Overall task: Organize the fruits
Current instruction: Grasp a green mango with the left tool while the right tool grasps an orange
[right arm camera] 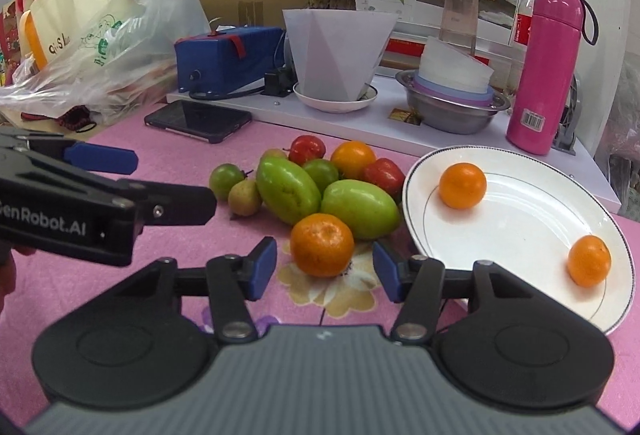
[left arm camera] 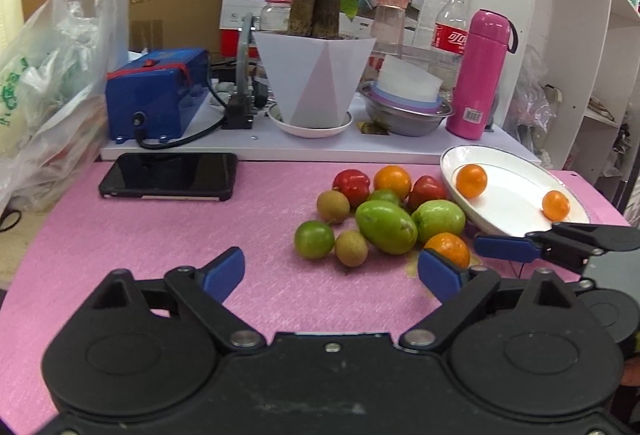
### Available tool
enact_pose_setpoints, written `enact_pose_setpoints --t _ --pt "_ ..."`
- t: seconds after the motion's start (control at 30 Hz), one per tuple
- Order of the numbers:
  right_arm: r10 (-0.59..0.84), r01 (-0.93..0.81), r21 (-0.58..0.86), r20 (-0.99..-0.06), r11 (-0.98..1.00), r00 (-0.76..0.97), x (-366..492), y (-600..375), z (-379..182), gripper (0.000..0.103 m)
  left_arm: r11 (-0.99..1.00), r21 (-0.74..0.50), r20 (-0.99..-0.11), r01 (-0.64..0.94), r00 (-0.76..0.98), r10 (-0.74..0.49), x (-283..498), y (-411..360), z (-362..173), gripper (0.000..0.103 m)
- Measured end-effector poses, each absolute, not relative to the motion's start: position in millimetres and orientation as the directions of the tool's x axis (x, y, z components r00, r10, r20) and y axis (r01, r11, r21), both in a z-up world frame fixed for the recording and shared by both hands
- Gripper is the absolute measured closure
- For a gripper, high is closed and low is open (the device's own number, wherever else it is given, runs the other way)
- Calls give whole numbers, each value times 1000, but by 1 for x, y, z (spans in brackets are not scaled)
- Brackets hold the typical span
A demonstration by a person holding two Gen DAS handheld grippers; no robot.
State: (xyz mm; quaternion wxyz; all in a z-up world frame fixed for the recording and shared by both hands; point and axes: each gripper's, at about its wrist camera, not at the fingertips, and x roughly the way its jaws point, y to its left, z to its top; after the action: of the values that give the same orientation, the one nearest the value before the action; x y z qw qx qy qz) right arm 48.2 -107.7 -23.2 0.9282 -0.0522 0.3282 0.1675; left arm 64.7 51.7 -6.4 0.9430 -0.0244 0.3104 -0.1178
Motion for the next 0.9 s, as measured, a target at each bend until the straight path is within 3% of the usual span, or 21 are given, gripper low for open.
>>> enact_pose_setpoints --t 0.1,0.13,0.37,0.57,0.63,0.9 --pt "276 -340 21 -633 940 724 54 -108 -26 59 963 -122 -578 242 771 -267 74 46 -4 20" --pt "287 -345 34 -634 938 718 55 -109 -27 67 960 -113 -577 255 770 -273 77 43 -4 23" --pt "299 -353 42 -630 935 717 41 -117 -23 67 938 -70 -602 340 736 -311 108 18 -7 37" --pt "302 -341 66 -638 938 708 28 -129 -21 67 908 -119 -633 402 674 -381 130 8 -17 37" --pt "306 -345 66 -635 936 710 25 -130 -20 67 907 -116 -650 406 659 -378 133 6 -22 49" --pt "316 -363 57 -628 930 711 15 -130 -18 67 889 -99 -648 447 649 -398 111 2 -21 52"
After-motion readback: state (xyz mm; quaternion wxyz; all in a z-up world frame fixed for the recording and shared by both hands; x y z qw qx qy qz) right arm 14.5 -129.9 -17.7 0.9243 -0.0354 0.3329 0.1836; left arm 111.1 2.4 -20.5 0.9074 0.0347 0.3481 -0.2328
